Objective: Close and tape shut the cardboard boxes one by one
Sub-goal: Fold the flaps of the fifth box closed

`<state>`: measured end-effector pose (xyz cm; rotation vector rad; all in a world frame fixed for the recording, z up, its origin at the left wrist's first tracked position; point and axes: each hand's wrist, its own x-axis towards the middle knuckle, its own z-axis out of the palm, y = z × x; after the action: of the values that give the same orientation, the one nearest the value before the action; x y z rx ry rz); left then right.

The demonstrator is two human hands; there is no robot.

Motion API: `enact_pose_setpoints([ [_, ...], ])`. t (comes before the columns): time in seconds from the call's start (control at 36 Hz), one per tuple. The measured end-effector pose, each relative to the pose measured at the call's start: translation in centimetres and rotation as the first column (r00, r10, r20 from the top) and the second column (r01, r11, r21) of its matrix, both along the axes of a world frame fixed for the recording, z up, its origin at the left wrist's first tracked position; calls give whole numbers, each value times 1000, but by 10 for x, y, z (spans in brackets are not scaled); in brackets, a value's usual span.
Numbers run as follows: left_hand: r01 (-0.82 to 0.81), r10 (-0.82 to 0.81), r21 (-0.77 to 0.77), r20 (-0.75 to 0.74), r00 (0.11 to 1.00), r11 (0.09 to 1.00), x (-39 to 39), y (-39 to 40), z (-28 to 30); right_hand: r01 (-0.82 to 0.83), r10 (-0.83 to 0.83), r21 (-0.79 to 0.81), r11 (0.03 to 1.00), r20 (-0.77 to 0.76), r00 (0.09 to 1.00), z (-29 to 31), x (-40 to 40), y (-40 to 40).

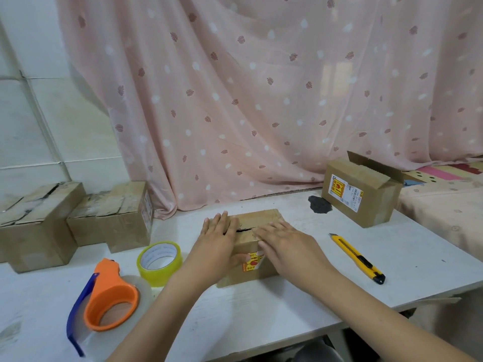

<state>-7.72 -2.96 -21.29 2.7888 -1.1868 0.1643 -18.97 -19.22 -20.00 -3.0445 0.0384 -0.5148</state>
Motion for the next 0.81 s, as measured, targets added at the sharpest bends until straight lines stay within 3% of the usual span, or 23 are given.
enact_pose_setpoints([
  [0.14,13,-12,38,-19,1000,999,-1,1,3,104,-104,76,992,0,995,7,-6,-19],
  [0.28,110,-104,61,-92,990,992,5,6,13,69,-44,362,929,-75,996,27,0,-28],
  [0.39,172,-164,48,-143,976,984,14,12,22,115,-67,503,856,-113,991,39,13,-33],
  [0.5,93,-92,4,-98,991,996,12,16,30,184,-76,469,864,-240,968,46,21,-32],
  [0.61,-5,23,-191,90,996,982,10,18,27,249,-149,291,924,-325,934,50,19,-25],
  [0.67,-53,53,-278,-7,999,959,13,17,26,265,-170,251,931,-345,923,53,16,-19],
  [0.72,-125,82,-311,-147,986,942,13,16,27,280,-148,332,901,-371,917,54,12,-12],
  [0.81,-190,123,-290,-234,964,938,7,11,32,305,-93,458,835,-429,899,55,5,0],
])
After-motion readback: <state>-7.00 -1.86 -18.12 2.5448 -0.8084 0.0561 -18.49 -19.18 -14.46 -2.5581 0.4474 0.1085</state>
